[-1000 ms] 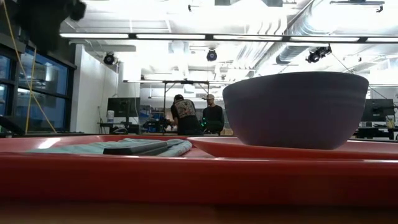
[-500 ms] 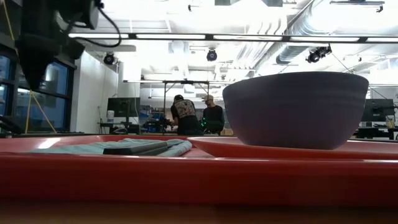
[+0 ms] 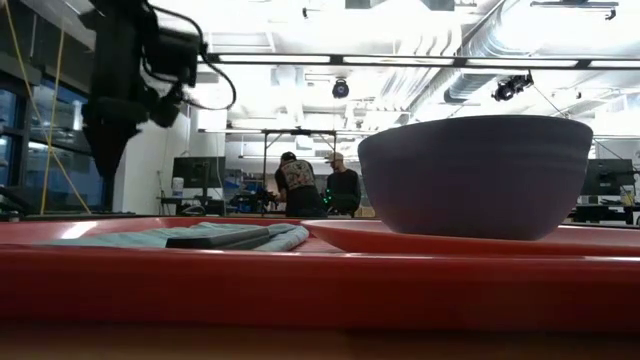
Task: Set up tray
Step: Put the fork into the blue napkin
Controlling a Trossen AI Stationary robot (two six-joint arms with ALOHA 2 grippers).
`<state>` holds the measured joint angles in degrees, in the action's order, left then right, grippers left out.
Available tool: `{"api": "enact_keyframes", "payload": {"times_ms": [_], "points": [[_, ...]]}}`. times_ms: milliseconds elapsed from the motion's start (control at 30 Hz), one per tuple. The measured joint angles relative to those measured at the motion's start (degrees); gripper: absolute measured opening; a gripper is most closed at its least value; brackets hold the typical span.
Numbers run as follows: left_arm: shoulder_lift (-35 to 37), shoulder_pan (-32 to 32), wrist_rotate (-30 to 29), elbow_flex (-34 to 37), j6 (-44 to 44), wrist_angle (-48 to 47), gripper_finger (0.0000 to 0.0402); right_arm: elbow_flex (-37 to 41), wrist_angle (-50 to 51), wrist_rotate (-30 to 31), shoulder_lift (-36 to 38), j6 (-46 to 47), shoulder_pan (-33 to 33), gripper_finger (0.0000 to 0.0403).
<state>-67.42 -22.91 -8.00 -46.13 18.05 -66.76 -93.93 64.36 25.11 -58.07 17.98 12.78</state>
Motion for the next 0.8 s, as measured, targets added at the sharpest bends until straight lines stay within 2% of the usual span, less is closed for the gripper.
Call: {"api": "enact_keyframes", "payload": {"times_ms": [200, 367, 500, 800], "points": [[-6.43, -0.86, 0.26, 0.17, -0.23, 0.88, 0.0263, 0.0, -0.48, -0.58, -0.54, 1.3, 0.02, 0.017], [-9.89, -0.71, 1.88, 0.17, 0.05, 4.91, 0.027, 0.0, -1.16, -0.66, -0.35, 1.49, 0.02, 0.017], [-12.29, -0.73, 1.56, 0.17, 0.31, 4.71, 0.0271, 0.0, -1.85, -1.48, -0.37, 1.27, 0.02, 0.017], [-13.13, -0.94, -1.81, 1.38, 2.18, 4.73, 0.0271, 0.0, -2.09, -2.55, -0.37, 1.31, 0.02, 0.017]]}}
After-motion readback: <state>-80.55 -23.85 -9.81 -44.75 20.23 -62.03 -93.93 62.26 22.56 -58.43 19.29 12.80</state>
